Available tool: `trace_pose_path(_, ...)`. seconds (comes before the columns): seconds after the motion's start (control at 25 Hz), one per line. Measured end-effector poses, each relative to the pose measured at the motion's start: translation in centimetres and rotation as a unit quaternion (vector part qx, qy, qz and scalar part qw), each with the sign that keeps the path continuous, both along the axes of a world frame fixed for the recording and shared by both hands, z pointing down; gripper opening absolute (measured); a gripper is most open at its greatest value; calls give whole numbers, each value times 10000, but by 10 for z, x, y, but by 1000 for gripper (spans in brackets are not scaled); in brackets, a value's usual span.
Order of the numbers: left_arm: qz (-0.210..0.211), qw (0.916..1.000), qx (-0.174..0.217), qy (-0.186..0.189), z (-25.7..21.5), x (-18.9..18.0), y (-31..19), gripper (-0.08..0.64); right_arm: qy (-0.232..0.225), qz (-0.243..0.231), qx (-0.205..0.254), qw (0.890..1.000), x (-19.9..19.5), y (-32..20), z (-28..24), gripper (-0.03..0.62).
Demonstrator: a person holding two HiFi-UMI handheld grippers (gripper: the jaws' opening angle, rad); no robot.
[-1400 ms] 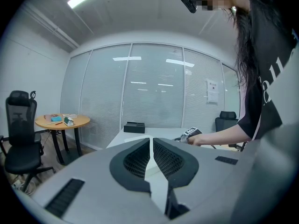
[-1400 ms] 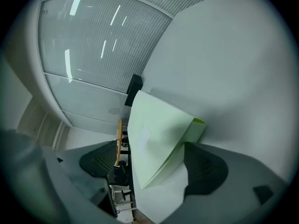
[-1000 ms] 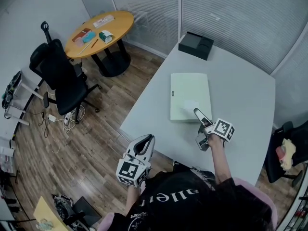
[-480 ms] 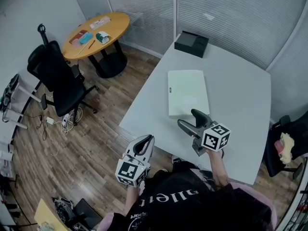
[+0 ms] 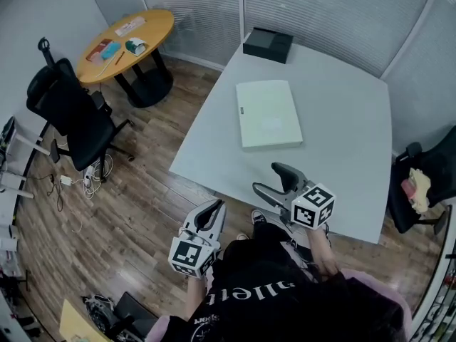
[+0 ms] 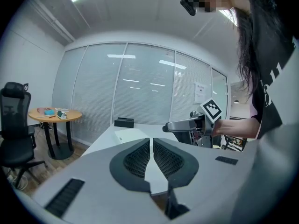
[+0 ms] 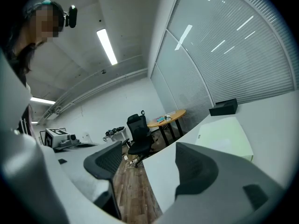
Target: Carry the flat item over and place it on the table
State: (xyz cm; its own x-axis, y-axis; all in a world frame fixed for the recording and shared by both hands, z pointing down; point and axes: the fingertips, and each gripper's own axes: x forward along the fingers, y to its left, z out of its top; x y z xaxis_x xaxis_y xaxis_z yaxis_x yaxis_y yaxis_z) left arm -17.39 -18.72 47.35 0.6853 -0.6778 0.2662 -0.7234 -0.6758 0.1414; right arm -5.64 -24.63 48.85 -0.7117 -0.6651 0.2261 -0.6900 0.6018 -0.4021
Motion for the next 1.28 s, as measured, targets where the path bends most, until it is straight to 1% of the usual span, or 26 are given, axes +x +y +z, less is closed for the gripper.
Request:
trace_pose_path(0.04,37,10000,-38,22,4,1,5,40,41,53,-11,10000,0,7,3,345)
trace_pose_path(0.08,75,9999,-73,41,7,2,10,40,67,124,-30,9999,1,14,5,265)
trace_pose_path(0.12,113,9999,-103,59,10,4,14,40,76,178,-57,9998,2,20,7,215)
trace_pose_path(0.2,183,9997,-132,103,13,8,21,40,85,211,-113,9997,2,32,10,210)
trace_pose_path(0.4,320,9993,-78,198,11,13,31,40,192,264,-98,9994,-1,45,9,149)
trace_pose_path(0.56,349,9991,-2,223,7,13,37,40,85,203,-63,9997,-7,48,4,97)
trace_pose_path(0.76,295,9993,123,187,-2,10,41,40,70,156,42,9998,-8,56,-7,75)
trace_pose_path(0.92,311,9992,206,154,-10,20,49,40,96,187,103,9997,8,73,-11,60)
trace_pose_path(1.08,454,9986,264,114,-16,45,61,40,48,340,145,9993,33,95,-15,55)
trace_pose_path(1.28,845,9958,342,105,-24,95,93,40,-17,622,262,9977,74,134,-23,55)
